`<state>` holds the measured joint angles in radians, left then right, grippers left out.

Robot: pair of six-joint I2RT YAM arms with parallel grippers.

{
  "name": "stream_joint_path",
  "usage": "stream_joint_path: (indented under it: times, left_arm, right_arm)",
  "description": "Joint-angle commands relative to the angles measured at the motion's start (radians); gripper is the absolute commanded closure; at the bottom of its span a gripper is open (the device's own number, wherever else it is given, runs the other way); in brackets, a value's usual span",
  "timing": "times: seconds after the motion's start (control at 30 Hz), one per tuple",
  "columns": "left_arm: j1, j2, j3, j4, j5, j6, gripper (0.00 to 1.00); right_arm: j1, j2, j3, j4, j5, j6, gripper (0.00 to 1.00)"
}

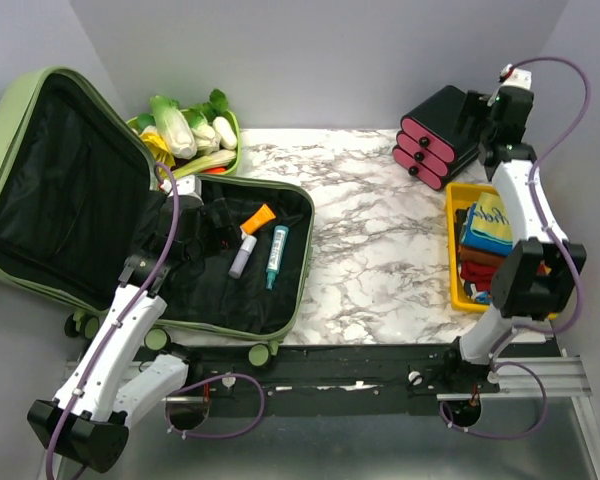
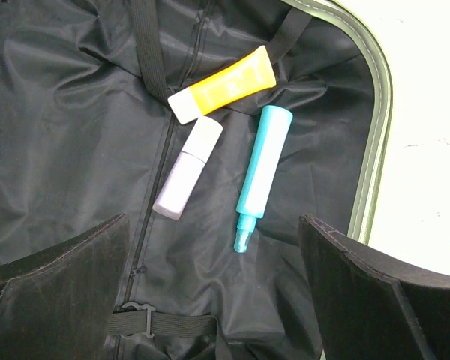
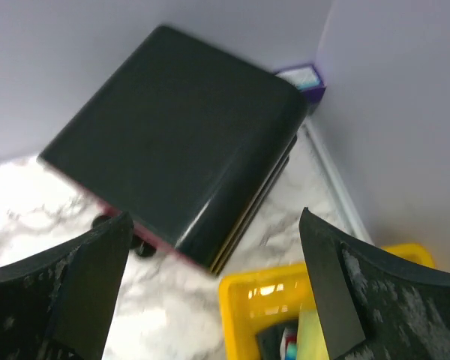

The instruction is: Open, take out, and arrange the luggage

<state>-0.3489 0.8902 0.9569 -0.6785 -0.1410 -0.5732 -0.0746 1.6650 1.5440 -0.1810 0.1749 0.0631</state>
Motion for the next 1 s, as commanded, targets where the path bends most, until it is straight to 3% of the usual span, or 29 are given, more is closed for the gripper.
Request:
stream_joint_path:
  times: [0.0, 0.1, 0.3, 0.53, 0.77, 0.97]
  left_arm:
    - [0.004, -0.014, -0.018, 0.007, -0.046, -0.031, 0.01]
    - [0.004, 0.003, -0.009, -0.004, -0.06, -0.039, 0.01]
    - [0.004, 0.01, -0.007, -0.013, -0.074, -0.06, 0.01]
    - [0.004, 0.021, -0.007, -0.024, -0.086, -0.06, 0.01]
    - [0.004, 0.021, -0.003, -0.032, -0.098, -0.07, 0.01]
    - [0.004, -0.022, -0.012, -0.035, -0.101, -0.073, 0.01]
  right_arm:
    - [-0.057, 0.2, 0.237, -0.051, -0.078, 0.008, 0.0]
    - [-0.083, 0.312, 0.398, -0.06, -0.074, -0.011, 0.0]
    - [-0.16, 0.571, 0.704, -0.1, -0.29, 0.075, 0.0]
    - [-0.169, 0.759, 0.893, 0.026, -0.364, -0.013, 0.0]
    - [-0.179, 0.734, 0.811, 0.008, -0.456, -0.011, 0.0]
    - [-0.194, 0.728, 0.8, -0.17, -0.544, -0.048, 0.01]
